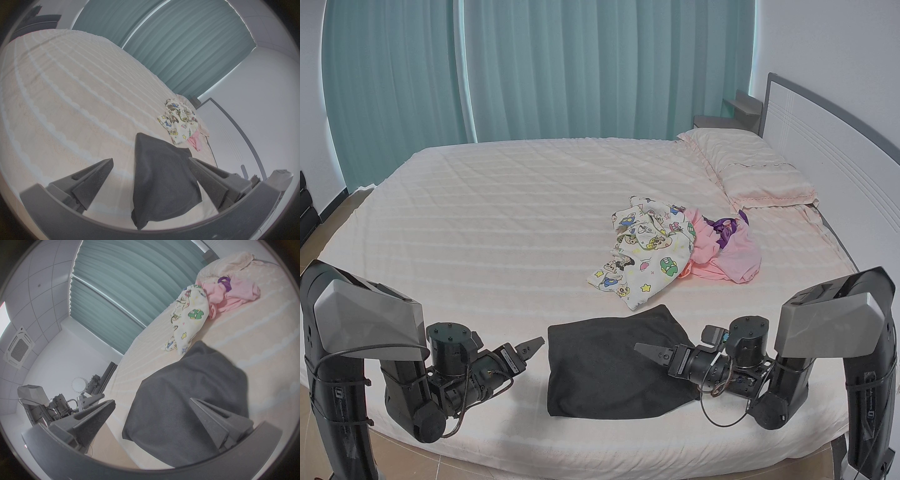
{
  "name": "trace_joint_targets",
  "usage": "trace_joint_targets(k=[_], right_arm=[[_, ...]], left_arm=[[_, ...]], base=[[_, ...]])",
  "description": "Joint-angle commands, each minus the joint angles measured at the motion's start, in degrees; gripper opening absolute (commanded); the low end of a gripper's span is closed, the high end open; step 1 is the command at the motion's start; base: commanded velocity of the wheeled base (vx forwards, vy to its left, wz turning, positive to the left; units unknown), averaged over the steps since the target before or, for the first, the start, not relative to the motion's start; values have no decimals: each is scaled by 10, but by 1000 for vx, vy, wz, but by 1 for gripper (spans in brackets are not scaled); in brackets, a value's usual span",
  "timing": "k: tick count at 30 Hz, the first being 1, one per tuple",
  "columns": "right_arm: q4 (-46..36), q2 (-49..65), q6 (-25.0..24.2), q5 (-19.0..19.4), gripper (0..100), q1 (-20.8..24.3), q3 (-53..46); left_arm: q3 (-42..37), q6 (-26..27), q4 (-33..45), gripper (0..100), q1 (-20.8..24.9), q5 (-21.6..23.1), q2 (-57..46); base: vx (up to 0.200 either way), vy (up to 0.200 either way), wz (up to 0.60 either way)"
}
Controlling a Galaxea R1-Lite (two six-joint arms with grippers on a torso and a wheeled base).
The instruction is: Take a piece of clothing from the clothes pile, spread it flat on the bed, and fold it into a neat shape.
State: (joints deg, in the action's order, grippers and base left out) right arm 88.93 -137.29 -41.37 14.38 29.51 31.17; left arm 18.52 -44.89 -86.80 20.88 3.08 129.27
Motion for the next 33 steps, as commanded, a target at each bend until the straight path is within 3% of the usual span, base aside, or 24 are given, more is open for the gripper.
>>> trace_joint_targets(k=[1,15,21,28,29,33], right_arm=[[0,-62,-8,-7,100,23,33],[0,-68,-13,-8,100,19,28],[10,21,-17,-8,100,7,-13],[10,150,16,-38,100,-37,-111],[11,181,37,-58,100,-51,-141],[10,261,42,-104,100,-53,-212]], left_arm=[[16,-6,0,100,-21,3,10],[22,-6,-1,100,-22,3,21],[13,-6,0,100,-23,3,-12],[-8,10,45,100,-22,3,-123],[-11,13,80,100,-23,3,-160],[-32,19,116,100,-36,2,-248]], base=[[0,0,0],[0,0,0],[0,0,0],[0,0,0],[0,0,0],[0,0,0]])
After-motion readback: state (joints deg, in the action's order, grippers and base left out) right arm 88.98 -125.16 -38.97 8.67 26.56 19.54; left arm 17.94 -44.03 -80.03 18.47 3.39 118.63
